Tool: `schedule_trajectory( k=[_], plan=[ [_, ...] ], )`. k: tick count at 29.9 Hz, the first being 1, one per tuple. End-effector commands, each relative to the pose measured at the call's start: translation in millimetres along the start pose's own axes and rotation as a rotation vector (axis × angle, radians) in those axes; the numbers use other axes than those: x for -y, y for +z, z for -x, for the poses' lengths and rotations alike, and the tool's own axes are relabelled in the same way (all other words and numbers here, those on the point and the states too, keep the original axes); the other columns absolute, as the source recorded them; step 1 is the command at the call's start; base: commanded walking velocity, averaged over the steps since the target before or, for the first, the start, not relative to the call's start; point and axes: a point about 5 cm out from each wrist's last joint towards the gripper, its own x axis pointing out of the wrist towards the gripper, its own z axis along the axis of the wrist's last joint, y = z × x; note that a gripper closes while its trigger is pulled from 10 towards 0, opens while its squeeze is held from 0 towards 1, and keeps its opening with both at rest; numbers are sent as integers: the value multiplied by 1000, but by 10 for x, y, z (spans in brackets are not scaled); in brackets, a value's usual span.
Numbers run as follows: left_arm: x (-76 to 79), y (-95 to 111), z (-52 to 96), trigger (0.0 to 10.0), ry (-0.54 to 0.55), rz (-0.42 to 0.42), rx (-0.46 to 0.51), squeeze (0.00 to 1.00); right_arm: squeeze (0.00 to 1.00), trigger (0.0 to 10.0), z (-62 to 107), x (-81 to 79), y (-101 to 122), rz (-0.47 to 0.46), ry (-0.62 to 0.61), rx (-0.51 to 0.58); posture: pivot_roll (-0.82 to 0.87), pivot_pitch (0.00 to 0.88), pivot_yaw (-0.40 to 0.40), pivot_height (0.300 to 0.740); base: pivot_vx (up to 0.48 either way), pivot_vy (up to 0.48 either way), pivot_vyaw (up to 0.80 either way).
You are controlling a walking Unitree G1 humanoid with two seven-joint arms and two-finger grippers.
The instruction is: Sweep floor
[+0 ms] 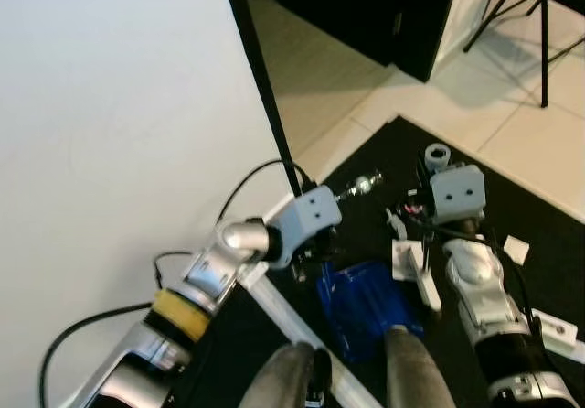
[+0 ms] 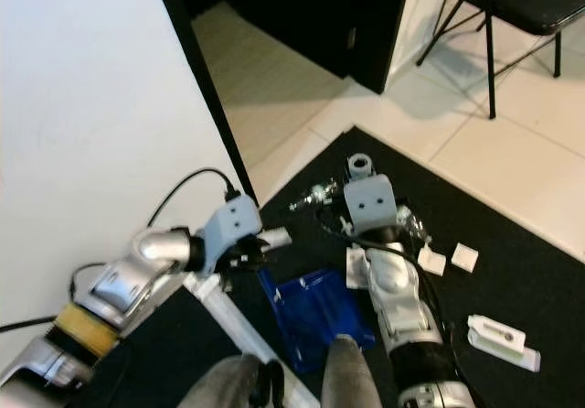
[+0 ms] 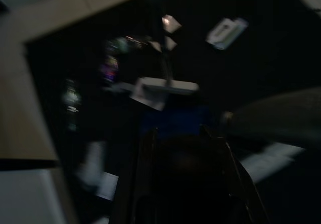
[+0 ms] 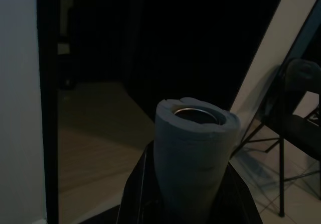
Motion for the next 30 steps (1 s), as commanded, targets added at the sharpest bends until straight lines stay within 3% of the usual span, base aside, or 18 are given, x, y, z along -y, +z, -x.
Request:
schedule_trajectory(
  k=[1, 2, 4, 5, 7, 13, 18, 23, 25, 30],
  plan=[
    [84, -225, -53, 10000, 15, 7, -106, 0, 0, 10000, 0, -25, 17, -6, 7, 12, -94, 199, 117, 740, 0, 0, 0],
    [84, -225, -53, 10000, 15, 7, -106, 0, 0, 10000, 0, -25, 17, -6, 7, 12, -94, 199, 117, 740, 0, 0, 0],
    [2, -81, -174, 10000, 187, 58, 20, 0, 0, 10000, 12, -7, 17, -4, 2, 13, -100, 198, 117, 740, 0, 0, 0],
    [2, -81, -174, 10000, 187, 58, 20, 0, 0, 10000, 12, -7, 17, -4, 2, 13, -100, 198, 117, 740, 0, 0, 0],
    [-59, 53, -186, 10000, 287, 48, 112, 0, 0, 10000, 16, -2, 18, -2, 1, 13, -105, 198, 116, 740, 0, 0, 0],
    [-97, 190, -149, 10000, 271, 4, 183, 0, 0, 10000, 11, -1, 20, 0, 4, 14, -98, 193, 114, 740, 0, 0, 0],
    [-221, 210, -59, 10000, 268, -9, 178, 0, 0, 10000, -5, -11, 27, -1, 9, 16, -92, 187, 112, 740, 0, 0, 0],
    [-299, 67, -34, 10000, 323, -80, 87, 0, 0, 10000, -18, -24, 30, -2, 13, 19, -91, 183, 112, 740, 0, 0, 0],
    [-287, 22, -65, 10000, 347, -118, 54, 0, 0, 10000, -19, -23, 31, -3, 12, 20, -91, 183, 112, 740, 0, 0, 0],
    [-252, -9, -102, 10000, 341, -115, 42, 0, 0, 10000, -20, -23, 30, -3, 11, 19, -93, 179, 115, 740, 0, 0, 0]
  ],
)
